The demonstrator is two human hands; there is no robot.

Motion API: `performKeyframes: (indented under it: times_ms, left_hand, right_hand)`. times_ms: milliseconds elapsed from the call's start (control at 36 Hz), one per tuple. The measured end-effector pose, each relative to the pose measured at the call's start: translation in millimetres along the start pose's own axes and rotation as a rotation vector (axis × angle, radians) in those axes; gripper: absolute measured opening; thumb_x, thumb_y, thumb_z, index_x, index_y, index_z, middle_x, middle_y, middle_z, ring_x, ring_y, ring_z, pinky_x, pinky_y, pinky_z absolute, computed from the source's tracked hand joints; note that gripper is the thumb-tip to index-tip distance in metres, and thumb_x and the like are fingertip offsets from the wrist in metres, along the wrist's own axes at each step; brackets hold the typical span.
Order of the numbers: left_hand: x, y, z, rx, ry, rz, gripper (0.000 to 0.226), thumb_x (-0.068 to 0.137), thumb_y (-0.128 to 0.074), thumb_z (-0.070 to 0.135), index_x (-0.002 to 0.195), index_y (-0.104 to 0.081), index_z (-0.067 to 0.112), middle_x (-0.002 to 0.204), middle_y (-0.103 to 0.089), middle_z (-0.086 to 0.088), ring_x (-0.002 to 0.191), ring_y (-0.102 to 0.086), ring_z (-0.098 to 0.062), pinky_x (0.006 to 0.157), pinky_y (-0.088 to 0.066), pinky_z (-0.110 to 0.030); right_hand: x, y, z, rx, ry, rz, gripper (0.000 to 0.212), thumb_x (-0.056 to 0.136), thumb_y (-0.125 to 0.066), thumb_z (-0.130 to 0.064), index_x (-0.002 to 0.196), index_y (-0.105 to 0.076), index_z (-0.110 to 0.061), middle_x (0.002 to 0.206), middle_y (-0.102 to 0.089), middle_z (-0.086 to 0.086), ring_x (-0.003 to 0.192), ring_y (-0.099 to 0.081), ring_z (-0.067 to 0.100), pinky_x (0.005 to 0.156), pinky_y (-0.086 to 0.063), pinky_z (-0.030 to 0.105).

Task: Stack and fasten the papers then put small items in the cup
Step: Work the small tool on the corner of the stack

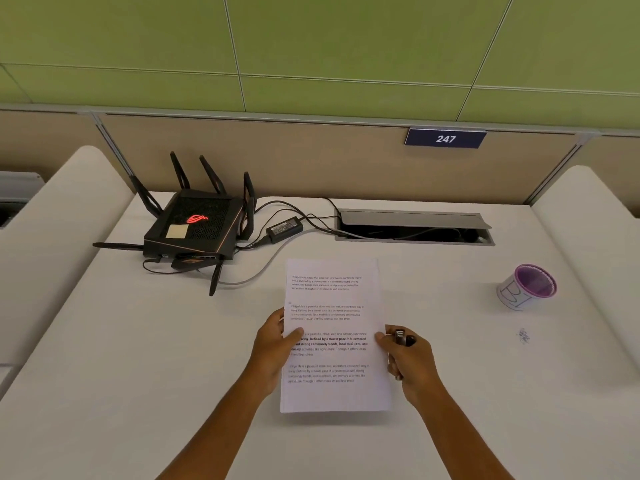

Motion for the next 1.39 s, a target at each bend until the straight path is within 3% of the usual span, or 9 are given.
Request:
performKeyframes:
  times_ms: [111,194,472,639,778,972,1111,1389]
  left_hand:
    - [21.1,-0.6,2.7,0.063,-0.019,0.019,0.043,0.101,-0.071,0.009,0.135,-0.058,0.032,0.121,-0.074,0.015,0.102,-0.077,-0.013,0.069,-0.064,-0.023]
    - [41.3,-1.8,6.6,0.116,-0.045,0.038,0.047,0.1,-0.071,0.008,0.138,-0.056,0.031,0.122,-0.072,0.011,0.101,-0.076,-0.012,0.063,-0.062,-0.02]
    - [111.5,-12.9,15.2,0.265,-0.086,0.067,0.048,0.098,-0.075,0.011,0.139,-0.056,0.026,0.124,-0.071,0.002,0.096,-0.074,-0.013,0.068,-0.064,-0.022]
    - [144.5,-12.9,10.5,0.315,-0.084,0.082,0.069,0.091,-0.084,0.015,0.151,-0.049,0.017,0.114,-0.071,0.002,0.097,-0.075,-0.017,0.076,-0.064,-0.028]
    - [156.1,-13.0,8.6,0.368,-0.103,0.087,0.068,0.092,-0.082,0.012,0.151,-0.049,0.016,0.12,-0.072,-0.003,0.106,-0.075,-0.025,0.088,-0.066,-0.041]
    - [158.8,-12.8,7.0,0.468,-0.156,0.1,0.057,0.094,-0.08,0.012,0.144,-0.054,0.02,0.135,-0.071,-0.007,0.112,-0.075,-0.026,0.079,-0.064,-0.03]
    - [159.9,-12.4,6.1,0.534,-0.174,0.117,0.058,0.094,-0.08,0.015,0.145,-0.053,0.02,0.137,-0.07,-0.009,0.112,-0.074,-0.029,0.084,-0.066,-0.039]
    - [159.0,-10.2,6.5,0.593,-0.169,0.143,0.055,0.093,-0.082,0.016,0.142,-0.056,0.016,0.135,-0.067,-0.01,0.097,-0.07,-0.022,0.066,-0.054,-0.015]
  right_hand:
    - [23.5,-3.9,-5.3,-0.008,-0.001,0.018,0.013,0.093,-0.078,-0.014,0.106,-0.076,-0.015,0.066,-0.067,0.004,0.052,-0.044,0.017,0.048,-0.036,0.029]
    - [43.1,-8.4,-11.5,-0.014,-0.014,0.032,0.012,0.094,-0.077,-0.013,0.105,-0.077,-0.015,0.064,-0.066,0.003,0.052,-0.043,0.017,0.049,-0.036,0.03]
    - [110.7,-27.1,-35.1,-0.039,-0.041,0.062,0.012,0.094,-0.077,-0.011,0.105,-0.075,-0.008,0.078,-0.07,0.008,0.056,-0.048,0.018,0.05,-0.04,0.029]
    - [138.0,-34.5,-41.8,-0.051,-0.032,0.096,0.009,0.093,-0.077,-0.01,0.099,-0.072,-0.013,0.093,-0.073,0.008,0.071,-0.061,0.021,0.057,-0.047,0.029]
    - [153.2,-37.3,-37.0,-0.063,-0.043,0.132,0.017,0.089,-0.081,-0.008,0.103,-0.072,-0.011,0.098,-0.074,0.008,0.077,-0.066,0.022,0.06,-0.05,0.029]
    - [169.5,-40.1,-28.6,-0.174,-0.01,0.171,0.02,0.084,-0.085,-0.011,0.099,-0.073,-0.015,0.102,-0.075,0.006,0.089,-0.07,0.024,0.078,-0.058,0.038]
    - [174.0,-43.6,-26.2,-0.228,0.031,0.17,0.02,0.085,-0.085,-0.012,0.1,-0.072,-0.013,0.096,-0.075,0.001,0.09,-0.071,0.023,0.089,-0.061,0.041]
    - [179.2,-42.2,-21.0,-0.373,0.04,0.192,0.025,0.083,-0.088,-0.024,0.101,-0.074,-0.018,0.099,-0.075,-0.001,0.095,-0.072,0.025,0.092,-0.062,0.044]
Point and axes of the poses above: each hand's wrist, its own x-axis towards the middle knuckle, its own y-axis out of the back of the hand, z = x × y, the point moved 5 cm from there along x, towards the middle knuckle
